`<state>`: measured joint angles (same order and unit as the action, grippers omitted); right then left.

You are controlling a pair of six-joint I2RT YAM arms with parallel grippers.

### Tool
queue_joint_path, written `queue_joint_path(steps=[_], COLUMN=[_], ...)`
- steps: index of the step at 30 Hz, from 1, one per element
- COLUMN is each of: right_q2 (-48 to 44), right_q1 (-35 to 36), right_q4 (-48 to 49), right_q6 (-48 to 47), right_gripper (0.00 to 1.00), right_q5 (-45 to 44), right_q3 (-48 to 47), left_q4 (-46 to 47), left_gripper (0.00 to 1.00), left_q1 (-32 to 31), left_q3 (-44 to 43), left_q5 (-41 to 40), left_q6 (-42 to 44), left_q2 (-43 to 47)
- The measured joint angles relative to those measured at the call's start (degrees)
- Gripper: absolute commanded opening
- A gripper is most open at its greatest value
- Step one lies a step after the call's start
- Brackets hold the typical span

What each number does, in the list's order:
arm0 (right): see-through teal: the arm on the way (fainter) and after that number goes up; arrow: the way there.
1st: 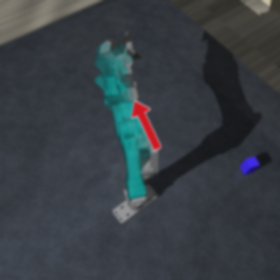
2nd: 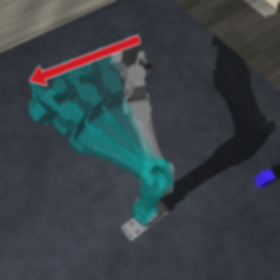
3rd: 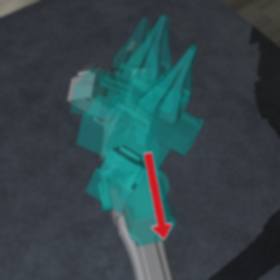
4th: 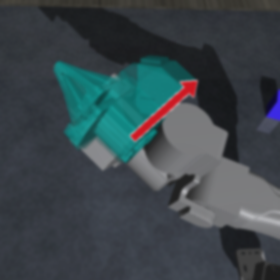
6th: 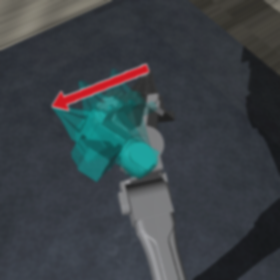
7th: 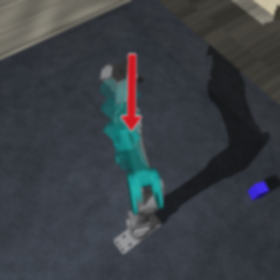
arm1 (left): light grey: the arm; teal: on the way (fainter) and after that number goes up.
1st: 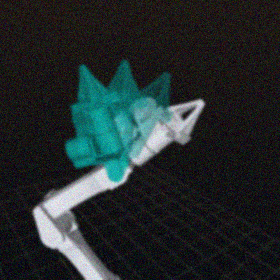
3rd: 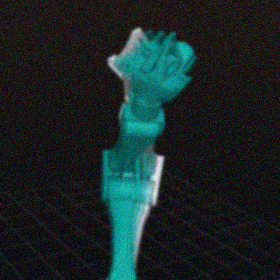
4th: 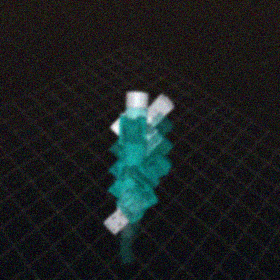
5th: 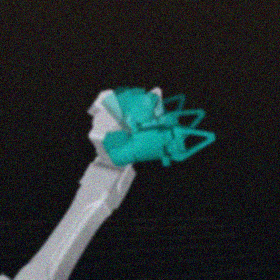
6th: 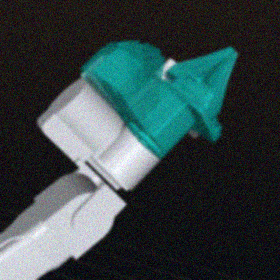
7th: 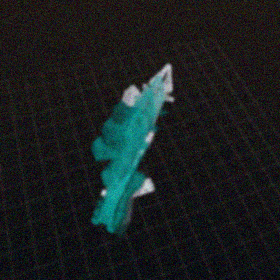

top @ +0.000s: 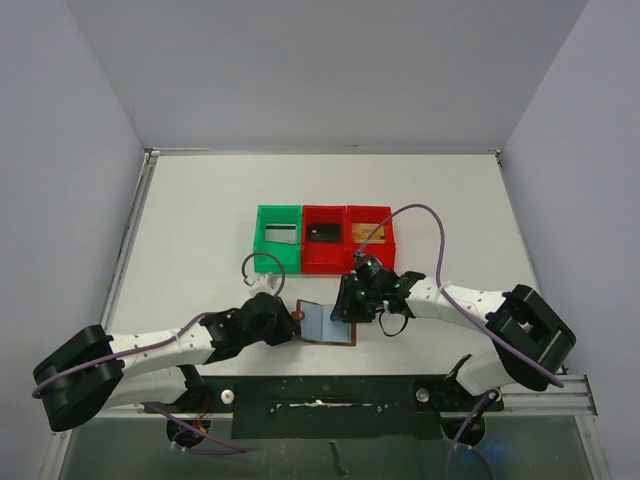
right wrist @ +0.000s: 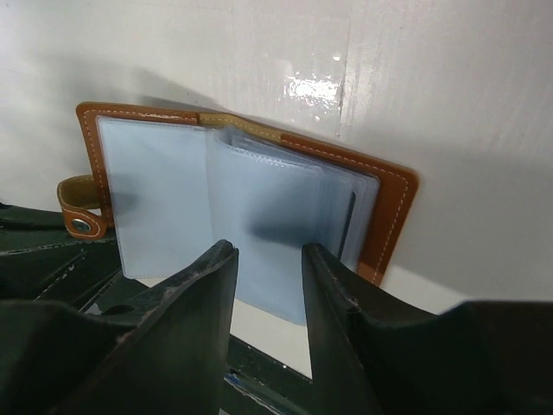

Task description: Take the credit cards out of the card holder

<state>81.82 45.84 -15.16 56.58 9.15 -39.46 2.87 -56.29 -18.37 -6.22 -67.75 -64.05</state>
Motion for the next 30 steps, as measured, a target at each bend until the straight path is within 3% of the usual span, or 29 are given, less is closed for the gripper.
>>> queue_joint_path(steps=[30], right_q2=[5.92], right_q1=[0.00], right_q4=[21.84], right_q6=[2.91], right_gripper=[0.46], right_q5=[16.48], right_q3=[1.51], left_q4=[3.96], left_gripper=[0.00], left_q1=[-1.03], left_q3=[1.03], left_q5=[-0.02], left_q6=[-2.29], left_q2=[-1.57])
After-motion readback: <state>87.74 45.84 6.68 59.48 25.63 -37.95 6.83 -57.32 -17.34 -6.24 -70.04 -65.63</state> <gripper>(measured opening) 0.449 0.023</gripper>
